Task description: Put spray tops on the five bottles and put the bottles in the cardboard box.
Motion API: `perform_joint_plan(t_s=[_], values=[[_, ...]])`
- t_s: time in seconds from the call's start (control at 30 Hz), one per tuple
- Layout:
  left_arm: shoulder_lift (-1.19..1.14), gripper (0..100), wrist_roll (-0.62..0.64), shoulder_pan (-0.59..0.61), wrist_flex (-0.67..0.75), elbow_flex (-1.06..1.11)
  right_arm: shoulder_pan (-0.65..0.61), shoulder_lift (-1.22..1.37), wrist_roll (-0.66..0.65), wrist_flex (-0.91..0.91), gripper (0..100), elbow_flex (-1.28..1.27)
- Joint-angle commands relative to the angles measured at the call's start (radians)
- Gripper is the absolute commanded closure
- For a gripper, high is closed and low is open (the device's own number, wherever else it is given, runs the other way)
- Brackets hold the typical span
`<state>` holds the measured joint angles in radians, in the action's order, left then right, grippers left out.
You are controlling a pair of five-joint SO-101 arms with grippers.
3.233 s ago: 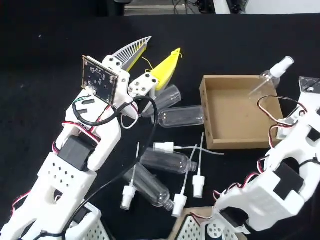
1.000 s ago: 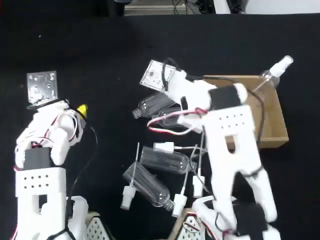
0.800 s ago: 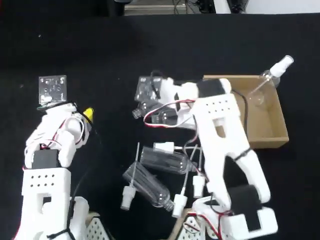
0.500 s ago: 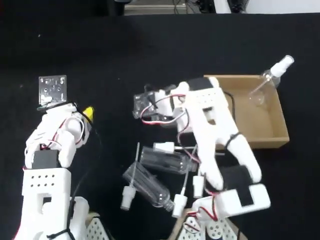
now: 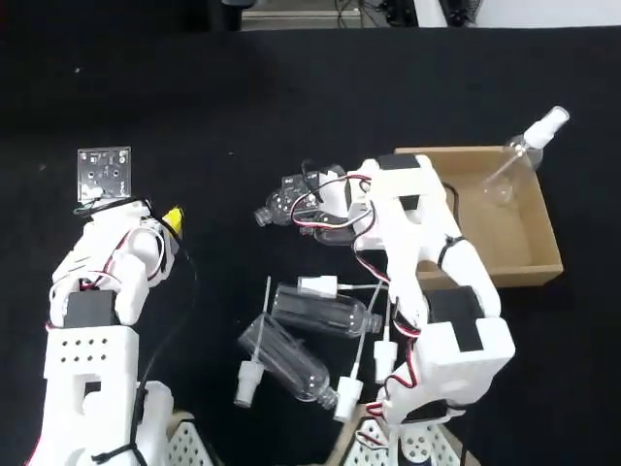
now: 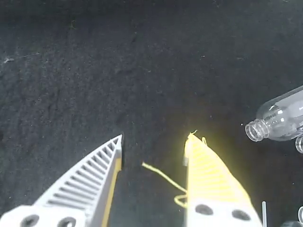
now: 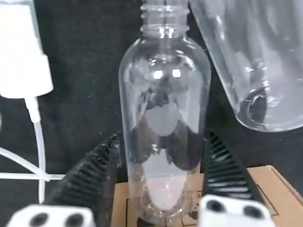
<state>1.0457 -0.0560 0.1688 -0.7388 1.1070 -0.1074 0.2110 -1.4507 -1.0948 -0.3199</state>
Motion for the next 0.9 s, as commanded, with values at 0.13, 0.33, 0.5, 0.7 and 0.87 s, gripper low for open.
perform_joint_plan(t_s=[0.13,0.33,0.5,0.7,0.87], values=[[0.012,80,0.0,-0.01,0.021,-0.008,-0.038,0.001,0.12,0.025,78.6,0.016],[0.012,80,0.0,-0.01,0.018,-0.007,-0.071,0.002,0.391,0.161,78.7,0.001],[0.02,80,0.0,-0.012,0.025,0.012,-0.071,0.002,0.411,0.173,79.2,-0.045],[0.02,80,0.0,-0.012,0.025,0.012,-0.063,-0.044,0.597,0.164,98.8,-0.053],[0.02,80,0.0,-0.012,0.025,0.012,-0.055,-0.208,0.738,-0.032,98.8,0.028]])
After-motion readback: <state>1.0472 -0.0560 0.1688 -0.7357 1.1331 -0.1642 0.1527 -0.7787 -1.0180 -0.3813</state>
